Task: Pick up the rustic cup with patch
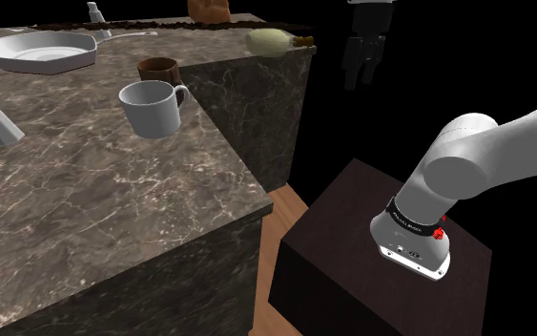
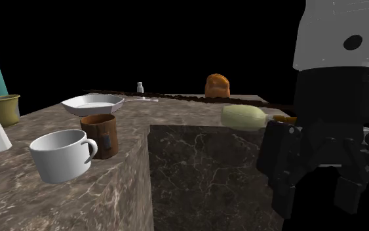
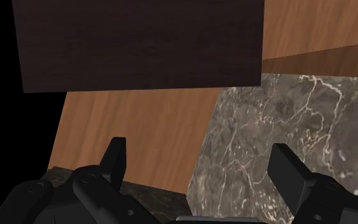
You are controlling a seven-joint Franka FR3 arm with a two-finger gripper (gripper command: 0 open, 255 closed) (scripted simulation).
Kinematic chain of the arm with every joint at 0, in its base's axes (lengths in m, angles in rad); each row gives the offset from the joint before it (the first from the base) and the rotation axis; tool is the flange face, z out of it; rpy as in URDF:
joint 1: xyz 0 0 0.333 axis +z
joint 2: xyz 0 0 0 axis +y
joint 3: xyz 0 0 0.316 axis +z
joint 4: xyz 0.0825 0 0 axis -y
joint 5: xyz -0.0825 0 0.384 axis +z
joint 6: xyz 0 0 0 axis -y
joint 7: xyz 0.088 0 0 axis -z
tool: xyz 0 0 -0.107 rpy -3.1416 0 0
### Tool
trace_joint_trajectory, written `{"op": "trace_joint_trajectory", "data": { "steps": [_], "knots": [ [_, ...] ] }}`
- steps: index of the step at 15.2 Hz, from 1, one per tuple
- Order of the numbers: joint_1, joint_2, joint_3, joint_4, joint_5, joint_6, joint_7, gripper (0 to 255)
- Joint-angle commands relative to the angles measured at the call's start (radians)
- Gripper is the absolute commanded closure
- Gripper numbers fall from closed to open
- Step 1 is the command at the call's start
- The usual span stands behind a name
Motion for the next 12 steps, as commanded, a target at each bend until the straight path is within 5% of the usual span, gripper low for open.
{"op": "trace_joint_trajectory", "data": {
  "steps": [1, 12],
  "knots": [
    [0.0, 0.0, 0.0, 0.0, 0.0, 0.0, 0.0, 0],
    [0.064, 0.349, 0.14, 0.258, 0.075, 0.156, 0.132, 0]
  ]
}}
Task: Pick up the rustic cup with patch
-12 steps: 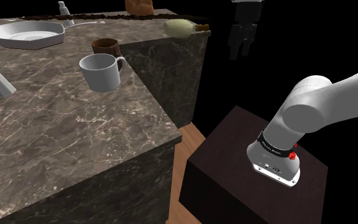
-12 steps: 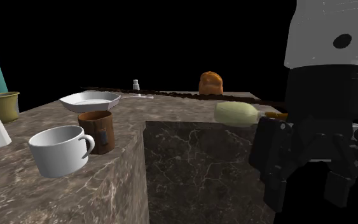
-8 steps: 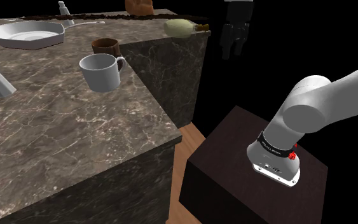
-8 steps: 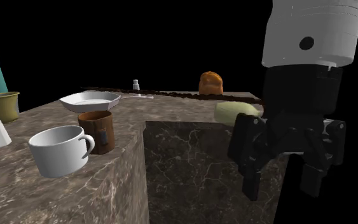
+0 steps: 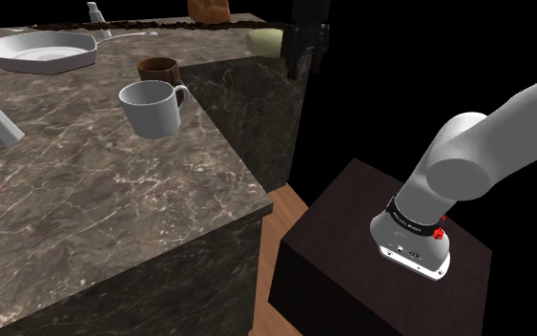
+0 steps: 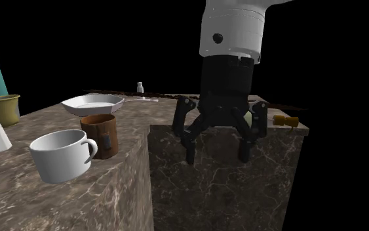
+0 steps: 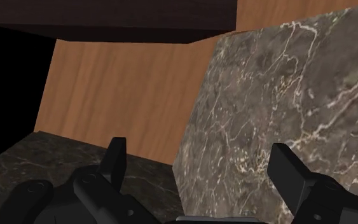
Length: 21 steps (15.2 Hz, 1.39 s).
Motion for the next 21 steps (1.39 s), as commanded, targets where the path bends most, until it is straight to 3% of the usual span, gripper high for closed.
{"op": "trace_joint_trajectory", "data": {
  "steps": [1, 13, 21],
  "knots": [
    [0.008, 0.06, 0.023, 0.044, 0.004, 0.028, 0.023, 0],
    [0.064, 0.48, 0.136, 0.503, -0.058, 0.05, 0.186, 0],
    [0.151, 0.833, 0.176, 0.989, -0.168, -0.06, 0.293, 0]
  ]
}}
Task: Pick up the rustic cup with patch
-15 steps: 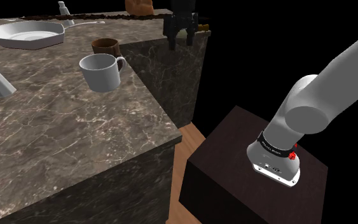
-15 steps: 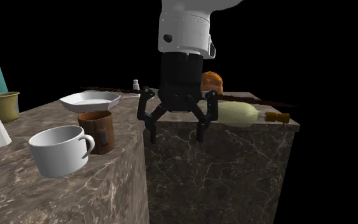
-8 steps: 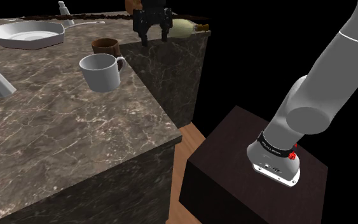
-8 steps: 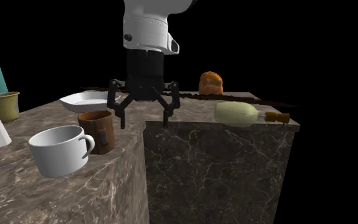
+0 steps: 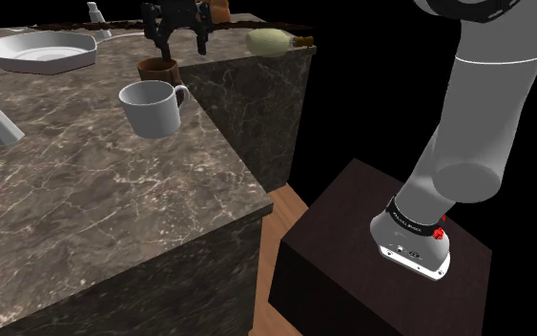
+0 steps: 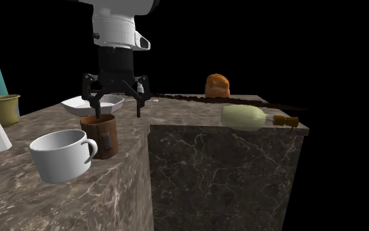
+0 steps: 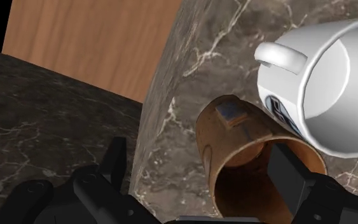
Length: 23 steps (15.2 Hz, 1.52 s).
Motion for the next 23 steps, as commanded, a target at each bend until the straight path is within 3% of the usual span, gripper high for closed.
{"op": "trace_joint_trajectory", "data": {
  "steps": [1, 2, 11, 12, 23],
  "knots": [
    [0.03, 0.119, 0.003, 0.176, -0.036, -0.054, 0.019, 0],
    [0.043, 0.16, 0.002, 0.242, -0.047, -0.076, 0.025, 0],
    [0.029, 0.118, 0.0, 0.074, -0.037, 0.051, 0.018, 0],
    [0.029, 0.118, 0.0, 0.073, -0.037, 0.051, 0.018, 255],
    [0.032, 0.126, 0.001, 0.113, -0.039, 0.019, 0.019, 255]
  ]
}}
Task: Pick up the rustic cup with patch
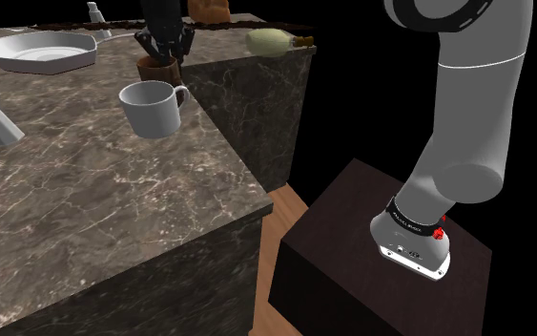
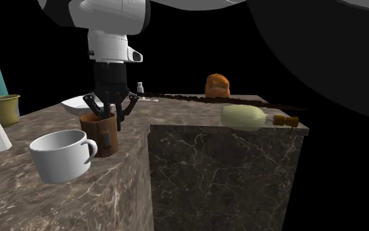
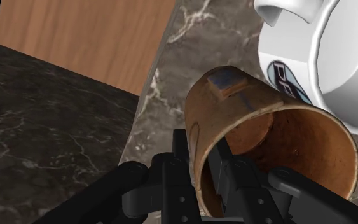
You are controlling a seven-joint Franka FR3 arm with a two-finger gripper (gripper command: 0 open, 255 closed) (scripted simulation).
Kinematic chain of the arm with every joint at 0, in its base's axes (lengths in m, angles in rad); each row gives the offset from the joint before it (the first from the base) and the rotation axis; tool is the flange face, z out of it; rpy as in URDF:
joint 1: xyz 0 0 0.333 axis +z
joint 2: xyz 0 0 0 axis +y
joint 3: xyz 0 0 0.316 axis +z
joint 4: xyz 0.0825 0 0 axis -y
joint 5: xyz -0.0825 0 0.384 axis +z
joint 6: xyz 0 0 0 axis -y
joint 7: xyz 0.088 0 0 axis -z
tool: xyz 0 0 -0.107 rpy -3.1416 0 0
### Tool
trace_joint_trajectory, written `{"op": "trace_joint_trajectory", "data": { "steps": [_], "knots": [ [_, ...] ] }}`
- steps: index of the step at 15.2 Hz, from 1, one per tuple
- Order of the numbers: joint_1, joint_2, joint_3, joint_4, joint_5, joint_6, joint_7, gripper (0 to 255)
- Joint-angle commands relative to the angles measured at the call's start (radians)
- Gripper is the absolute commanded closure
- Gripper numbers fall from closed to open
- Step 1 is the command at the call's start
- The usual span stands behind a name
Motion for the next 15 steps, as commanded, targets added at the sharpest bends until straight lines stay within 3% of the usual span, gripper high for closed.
{"op": "trace_joint_trajectory", "data": {
  "steps": [1, 8, 13, 15],
  "knots": [
    [0.003, 0.01, 0.0, 0.04, -0.002, -0.03, 0.001, 255],
    [0.021, 0.061, 0.0, 0.217, -0.014, -0.156, 0.009, 255],
    [0.046, 0.133, -0.002, 0.407, -0.029, -0.274, 0.014, 255],
    [0.046, 0.135, -0.002, 0.413, -0.03, -0.277, 0.014, 255]
  ]
}}
